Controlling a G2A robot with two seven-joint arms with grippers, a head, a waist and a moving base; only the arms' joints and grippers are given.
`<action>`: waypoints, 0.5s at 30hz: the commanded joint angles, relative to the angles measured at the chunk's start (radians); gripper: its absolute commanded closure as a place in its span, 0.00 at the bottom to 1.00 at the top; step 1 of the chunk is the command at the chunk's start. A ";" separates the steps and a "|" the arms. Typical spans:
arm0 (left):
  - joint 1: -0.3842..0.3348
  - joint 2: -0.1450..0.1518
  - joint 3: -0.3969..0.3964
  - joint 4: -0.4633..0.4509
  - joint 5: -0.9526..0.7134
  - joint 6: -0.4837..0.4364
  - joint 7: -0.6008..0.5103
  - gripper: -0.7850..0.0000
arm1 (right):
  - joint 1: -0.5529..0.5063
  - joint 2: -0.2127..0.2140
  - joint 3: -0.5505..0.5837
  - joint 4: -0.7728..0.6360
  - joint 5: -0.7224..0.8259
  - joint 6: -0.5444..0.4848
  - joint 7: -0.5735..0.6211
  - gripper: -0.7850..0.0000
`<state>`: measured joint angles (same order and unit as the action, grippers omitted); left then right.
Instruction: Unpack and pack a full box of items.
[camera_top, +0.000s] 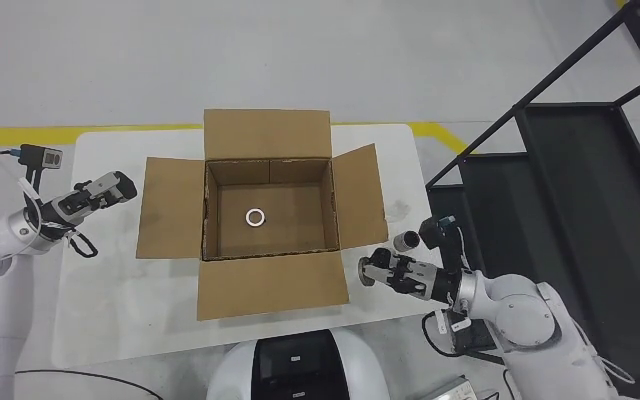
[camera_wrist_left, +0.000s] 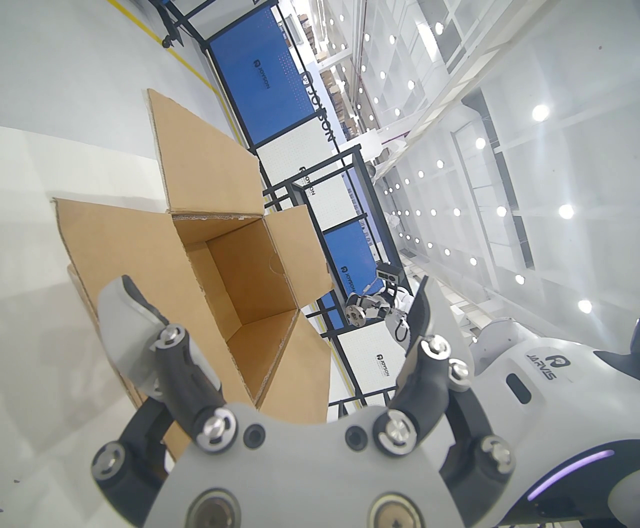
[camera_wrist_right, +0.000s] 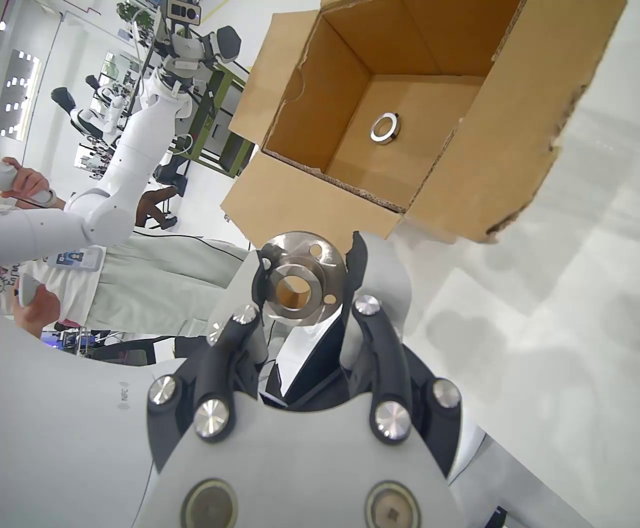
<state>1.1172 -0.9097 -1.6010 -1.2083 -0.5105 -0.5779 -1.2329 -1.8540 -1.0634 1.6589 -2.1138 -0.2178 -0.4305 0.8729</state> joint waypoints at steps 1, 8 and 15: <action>0.000 0.000 0.000 0.000 0.000 0.000 0.000 0.00 | 0.023 0.000 -0.024 -0.004 -0.013 0.010 -0.014 1.00; 0.000 0.000 0.000 0.000 0.000 0.000 0.000 0.00 | 0.125 -0.003 -0.112 0.027 -0.025 0.021 -0.056 1.00; 0.000 0.000 0.000 0.000 0.000 0.000 0.000 0.00 | 0.229 -0.009 -0.209 0.133 0.000 -0.016 -0.097 1.00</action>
<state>1.1172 -0.9097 -1.6010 -1.2083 -0.5105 -0.5779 -1.2329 -1.6326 -1.0720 1.4580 -1.9937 -0.2248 -0.4289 0.7834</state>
